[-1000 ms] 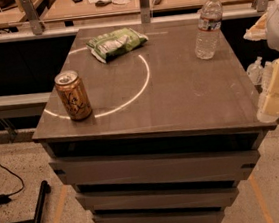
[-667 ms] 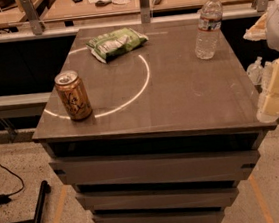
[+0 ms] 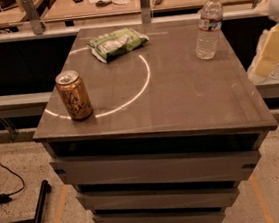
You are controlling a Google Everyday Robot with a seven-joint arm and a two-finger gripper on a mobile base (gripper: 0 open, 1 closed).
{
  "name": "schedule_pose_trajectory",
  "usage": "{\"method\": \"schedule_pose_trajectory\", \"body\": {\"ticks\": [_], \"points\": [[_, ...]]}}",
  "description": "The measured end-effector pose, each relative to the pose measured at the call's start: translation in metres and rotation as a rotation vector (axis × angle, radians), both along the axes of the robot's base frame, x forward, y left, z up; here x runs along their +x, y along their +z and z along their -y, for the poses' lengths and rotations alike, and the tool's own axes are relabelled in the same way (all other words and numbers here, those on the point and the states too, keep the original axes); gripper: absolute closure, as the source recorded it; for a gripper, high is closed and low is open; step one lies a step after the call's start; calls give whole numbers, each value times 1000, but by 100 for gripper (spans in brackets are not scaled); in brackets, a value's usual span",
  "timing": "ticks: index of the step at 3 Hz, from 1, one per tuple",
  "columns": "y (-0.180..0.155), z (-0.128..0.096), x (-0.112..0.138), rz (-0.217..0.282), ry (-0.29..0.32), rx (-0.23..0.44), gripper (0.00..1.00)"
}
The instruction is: Move water bottle near orange can
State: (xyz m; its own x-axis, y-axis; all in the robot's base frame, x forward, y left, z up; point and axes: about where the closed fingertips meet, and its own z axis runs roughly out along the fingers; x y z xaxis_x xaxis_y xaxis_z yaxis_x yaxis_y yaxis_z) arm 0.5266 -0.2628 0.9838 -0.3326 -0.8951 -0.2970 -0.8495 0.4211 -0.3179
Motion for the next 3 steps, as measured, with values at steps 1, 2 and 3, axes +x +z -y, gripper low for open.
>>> {"method": "schedule_pose_trajectory", "body": {"ticks": [1, 2, 3], "points": [[9, 45, 58, 90, -119, 98, 0], [8, 68, 103, 176, -183, 216, 0], [7, 55, 165, 279, -201, 400, 0]]}}
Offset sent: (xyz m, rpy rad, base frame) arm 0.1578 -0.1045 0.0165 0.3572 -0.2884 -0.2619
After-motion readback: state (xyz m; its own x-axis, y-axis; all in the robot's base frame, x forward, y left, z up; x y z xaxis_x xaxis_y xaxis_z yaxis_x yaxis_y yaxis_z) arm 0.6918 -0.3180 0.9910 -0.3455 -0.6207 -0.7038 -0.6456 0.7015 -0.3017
